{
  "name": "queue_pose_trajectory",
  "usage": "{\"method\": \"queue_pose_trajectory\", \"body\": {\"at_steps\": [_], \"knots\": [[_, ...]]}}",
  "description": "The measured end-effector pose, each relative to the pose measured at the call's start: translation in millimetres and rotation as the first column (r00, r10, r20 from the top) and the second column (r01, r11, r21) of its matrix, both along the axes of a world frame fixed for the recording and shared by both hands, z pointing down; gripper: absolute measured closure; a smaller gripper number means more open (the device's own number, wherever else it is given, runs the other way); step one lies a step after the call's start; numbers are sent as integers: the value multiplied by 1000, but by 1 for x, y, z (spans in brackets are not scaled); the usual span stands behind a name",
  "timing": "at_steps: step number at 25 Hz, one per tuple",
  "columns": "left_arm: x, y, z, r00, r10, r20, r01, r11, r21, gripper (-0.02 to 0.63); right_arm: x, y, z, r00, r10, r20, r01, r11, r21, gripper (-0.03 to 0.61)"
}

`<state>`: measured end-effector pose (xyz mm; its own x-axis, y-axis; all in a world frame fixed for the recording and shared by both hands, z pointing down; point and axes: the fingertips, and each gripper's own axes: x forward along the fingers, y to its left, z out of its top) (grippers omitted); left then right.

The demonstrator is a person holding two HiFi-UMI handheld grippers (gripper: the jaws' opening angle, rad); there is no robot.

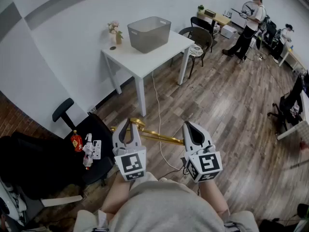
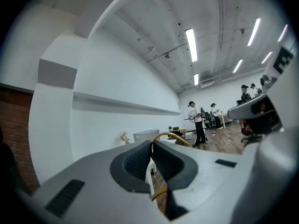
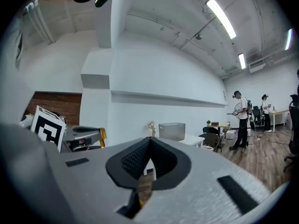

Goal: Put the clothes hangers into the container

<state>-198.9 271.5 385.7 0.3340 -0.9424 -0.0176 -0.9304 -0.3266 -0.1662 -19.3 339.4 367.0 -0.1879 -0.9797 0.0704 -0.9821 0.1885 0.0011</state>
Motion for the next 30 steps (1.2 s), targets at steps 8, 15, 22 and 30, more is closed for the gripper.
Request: {"method": "queue_pose_trajectory", "body": {"at_steps": [8,15,22,30], "knots": [[8,11,2,1000,8,-2,-8,1000,-4,594,4,12,2,1000,-3,-12,3,1000,1,578],[13,19,2,1000,16,1,-16,1000,1,594,6,21,3,1000,-12,11,12,1000,13,577],[21,22,2,1000,20,3,-20,1000,-1,594,12,21,5,1000,-12,14,12,1000,4,577],[25,2,6,1000,14,0,-14,1000,-1,594,18,1,10,999,-14,34,14,1000,4,577]]}}
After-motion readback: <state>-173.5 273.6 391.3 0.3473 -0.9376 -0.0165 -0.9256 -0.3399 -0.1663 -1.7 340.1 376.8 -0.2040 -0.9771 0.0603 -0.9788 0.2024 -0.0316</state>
